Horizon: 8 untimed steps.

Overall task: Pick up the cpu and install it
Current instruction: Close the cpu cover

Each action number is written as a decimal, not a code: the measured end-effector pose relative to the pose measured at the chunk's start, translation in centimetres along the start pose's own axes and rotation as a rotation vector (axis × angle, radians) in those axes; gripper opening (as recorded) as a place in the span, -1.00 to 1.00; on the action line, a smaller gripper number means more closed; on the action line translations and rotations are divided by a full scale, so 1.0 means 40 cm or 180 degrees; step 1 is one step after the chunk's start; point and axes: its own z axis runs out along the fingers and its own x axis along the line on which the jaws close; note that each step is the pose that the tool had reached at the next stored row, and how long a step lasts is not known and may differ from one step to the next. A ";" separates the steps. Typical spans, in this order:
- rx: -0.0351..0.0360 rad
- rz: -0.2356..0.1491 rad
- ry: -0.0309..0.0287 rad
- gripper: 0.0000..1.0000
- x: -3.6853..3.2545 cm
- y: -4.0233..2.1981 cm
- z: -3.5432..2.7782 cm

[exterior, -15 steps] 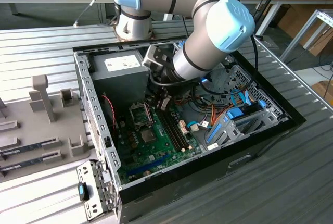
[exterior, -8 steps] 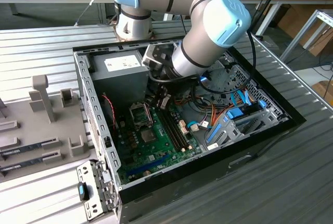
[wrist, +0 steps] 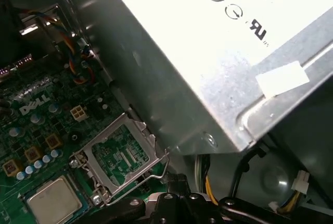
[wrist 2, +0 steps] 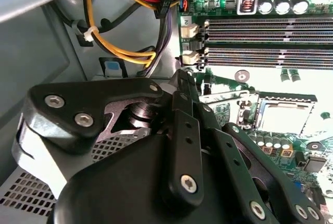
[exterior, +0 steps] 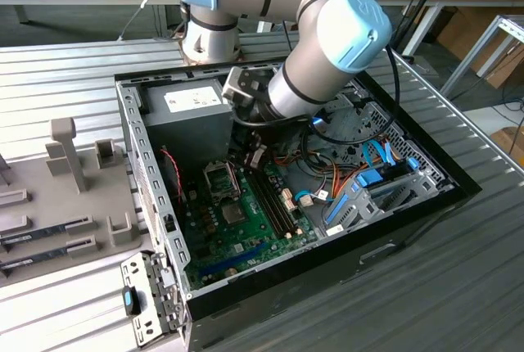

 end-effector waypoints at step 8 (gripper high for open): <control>0.0000 0.0000 0.0000 -0.79 -0.001 0.004 0.011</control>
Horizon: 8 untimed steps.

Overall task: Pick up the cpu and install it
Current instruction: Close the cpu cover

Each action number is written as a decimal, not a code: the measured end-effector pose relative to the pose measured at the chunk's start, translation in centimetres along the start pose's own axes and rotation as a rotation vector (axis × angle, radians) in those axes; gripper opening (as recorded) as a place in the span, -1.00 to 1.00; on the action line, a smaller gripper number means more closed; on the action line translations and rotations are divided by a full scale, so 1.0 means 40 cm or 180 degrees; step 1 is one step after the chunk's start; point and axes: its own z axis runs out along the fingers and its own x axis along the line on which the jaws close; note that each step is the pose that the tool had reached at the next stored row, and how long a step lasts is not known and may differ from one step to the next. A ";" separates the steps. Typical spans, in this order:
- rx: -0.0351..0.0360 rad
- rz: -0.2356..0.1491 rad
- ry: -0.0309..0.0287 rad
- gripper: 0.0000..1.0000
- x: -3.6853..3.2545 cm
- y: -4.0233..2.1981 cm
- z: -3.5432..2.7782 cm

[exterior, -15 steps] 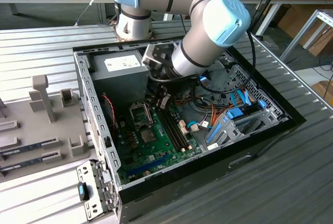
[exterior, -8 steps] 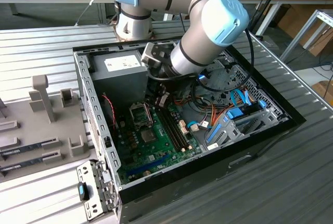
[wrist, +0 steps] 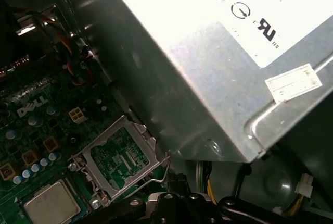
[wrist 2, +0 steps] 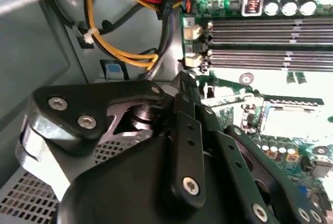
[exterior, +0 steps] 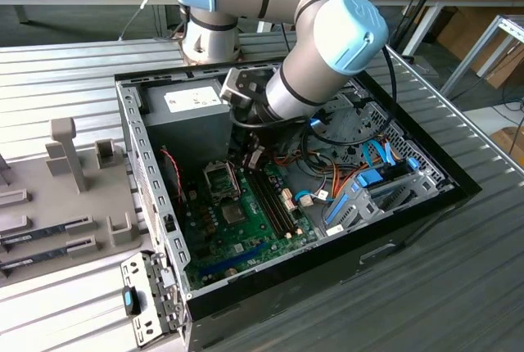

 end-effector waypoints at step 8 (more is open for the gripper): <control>-0.0001 -0.0001 -0.0001 -0.79 0.006 0.017 0.007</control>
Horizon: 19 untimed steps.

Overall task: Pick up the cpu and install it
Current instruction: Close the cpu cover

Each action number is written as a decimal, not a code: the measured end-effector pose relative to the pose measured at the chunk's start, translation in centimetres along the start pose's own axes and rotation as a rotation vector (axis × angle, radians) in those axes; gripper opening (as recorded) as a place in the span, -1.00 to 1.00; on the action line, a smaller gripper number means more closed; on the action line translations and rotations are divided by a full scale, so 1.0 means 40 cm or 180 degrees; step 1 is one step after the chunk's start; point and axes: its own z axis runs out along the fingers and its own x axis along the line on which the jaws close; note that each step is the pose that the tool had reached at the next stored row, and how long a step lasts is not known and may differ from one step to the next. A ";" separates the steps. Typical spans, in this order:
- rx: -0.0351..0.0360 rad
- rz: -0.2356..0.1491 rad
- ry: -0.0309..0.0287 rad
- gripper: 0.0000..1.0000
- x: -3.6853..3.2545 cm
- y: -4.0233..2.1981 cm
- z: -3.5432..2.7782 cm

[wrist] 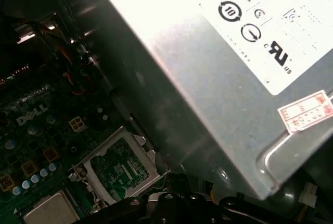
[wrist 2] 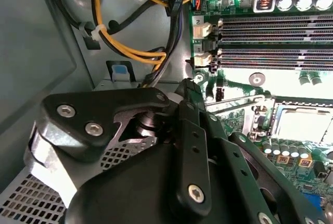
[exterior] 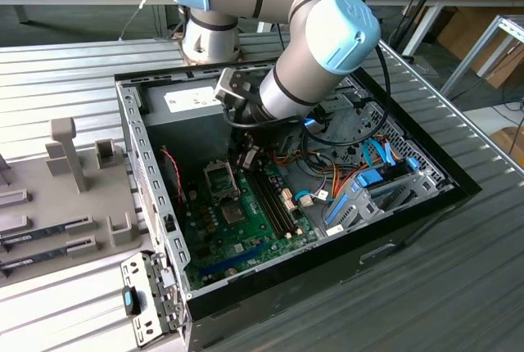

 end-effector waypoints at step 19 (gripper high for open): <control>0.0000 0.0000 -0.0001 -0.79 0.002 0.003 -0.017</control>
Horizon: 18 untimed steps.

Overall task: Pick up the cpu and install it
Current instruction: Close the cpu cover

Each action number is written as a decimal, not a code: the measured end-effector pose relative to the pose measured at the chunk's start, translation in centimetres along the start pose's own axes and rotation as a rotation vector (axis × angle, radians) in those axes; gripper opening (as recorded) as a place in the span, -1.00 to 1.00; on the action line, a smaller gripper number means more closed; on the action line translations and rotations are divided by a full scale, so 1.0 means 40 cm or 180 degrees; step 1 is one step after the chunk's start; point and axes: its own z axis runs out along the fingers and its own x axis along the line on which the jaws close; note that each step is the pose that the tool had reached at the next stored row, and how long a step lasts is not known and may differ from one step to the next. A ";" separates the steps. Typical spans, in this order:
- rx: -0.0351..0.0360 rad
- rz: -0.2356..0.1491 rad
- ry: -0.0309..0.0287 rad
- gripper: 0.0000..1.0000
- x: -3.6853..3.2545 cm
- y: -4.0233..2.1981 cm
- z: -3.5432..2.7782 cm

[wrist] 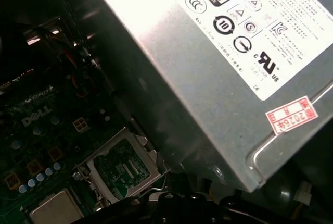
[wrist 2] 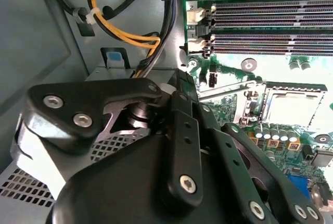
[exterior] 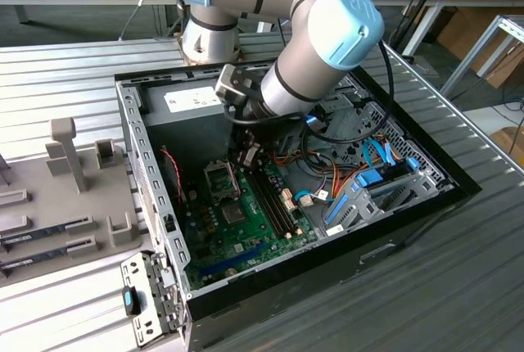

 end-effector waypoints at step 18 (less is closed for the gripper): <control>-0.0010 -0.0003 -0.0014 -0.79 0.004 0.001 -0.020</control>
